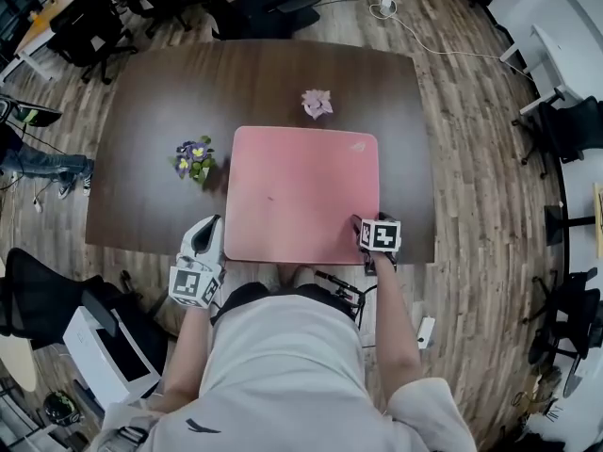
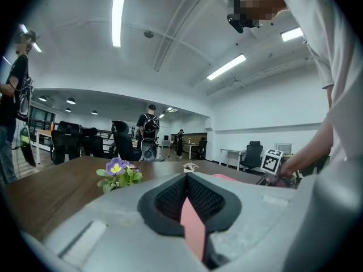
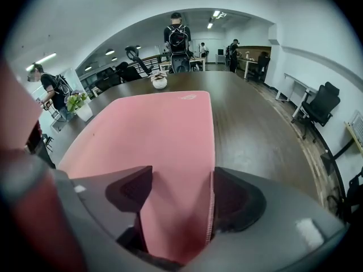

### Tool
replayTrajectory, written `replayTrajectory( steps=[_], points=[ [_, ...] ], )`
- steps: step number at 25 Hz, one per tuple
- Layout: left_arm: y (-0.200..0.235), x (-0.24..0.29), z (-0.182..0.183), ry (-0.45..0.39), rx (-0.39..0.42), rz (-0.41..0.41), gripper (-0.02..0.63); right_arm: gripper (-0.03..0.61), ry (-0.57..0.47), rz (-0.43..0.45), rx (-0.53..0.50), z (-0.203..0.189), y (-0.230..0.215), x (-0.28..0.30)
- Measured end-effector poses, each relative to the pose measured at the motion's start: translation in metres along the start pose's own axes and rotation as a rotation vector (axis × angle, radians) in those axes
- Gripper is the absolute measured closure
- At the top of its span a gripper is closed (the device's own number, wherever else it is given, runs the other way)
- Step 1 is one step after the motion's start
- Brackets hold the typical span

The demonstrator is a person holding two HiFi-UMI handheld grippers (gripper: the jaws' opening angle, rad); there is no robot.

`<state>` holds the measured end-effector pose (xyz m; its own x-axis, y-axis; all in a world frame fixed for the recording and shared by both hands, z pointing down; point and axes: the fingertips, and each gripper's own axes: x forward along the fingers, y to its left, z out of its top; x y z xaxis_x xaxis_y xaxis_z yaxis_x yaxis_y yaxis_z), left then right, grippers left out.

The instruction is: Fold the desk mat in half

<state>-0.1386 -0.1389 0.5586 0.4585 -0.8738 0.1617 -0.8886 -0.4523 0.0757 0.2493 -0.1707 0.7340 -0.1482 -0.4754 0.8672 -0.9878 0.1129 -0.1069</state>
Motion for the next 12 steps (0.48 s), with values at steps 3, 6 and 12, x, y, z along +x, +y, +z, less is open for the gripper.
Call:
replayTrajectory(
  steps=[3,6,12],
  points=[
    [-0.006,0.002,-0.003,0.001,-0.004,-0.018,0.609,0.290,0.008,0.022,0.000,0.002,0.006,0.000],
    [-0.008,0.003,-0.005,0.000,-0.010,-0.021,0.609,0.385,-0.018,0.055,0.020,0.004,0.011,0.001],
    [-0.008,0.000,0.000,-0.008,-0.011,-0.012,0.609,0.528,-0.028,0.198,0.012,0.006,0.029,-0.003]
  ],
)
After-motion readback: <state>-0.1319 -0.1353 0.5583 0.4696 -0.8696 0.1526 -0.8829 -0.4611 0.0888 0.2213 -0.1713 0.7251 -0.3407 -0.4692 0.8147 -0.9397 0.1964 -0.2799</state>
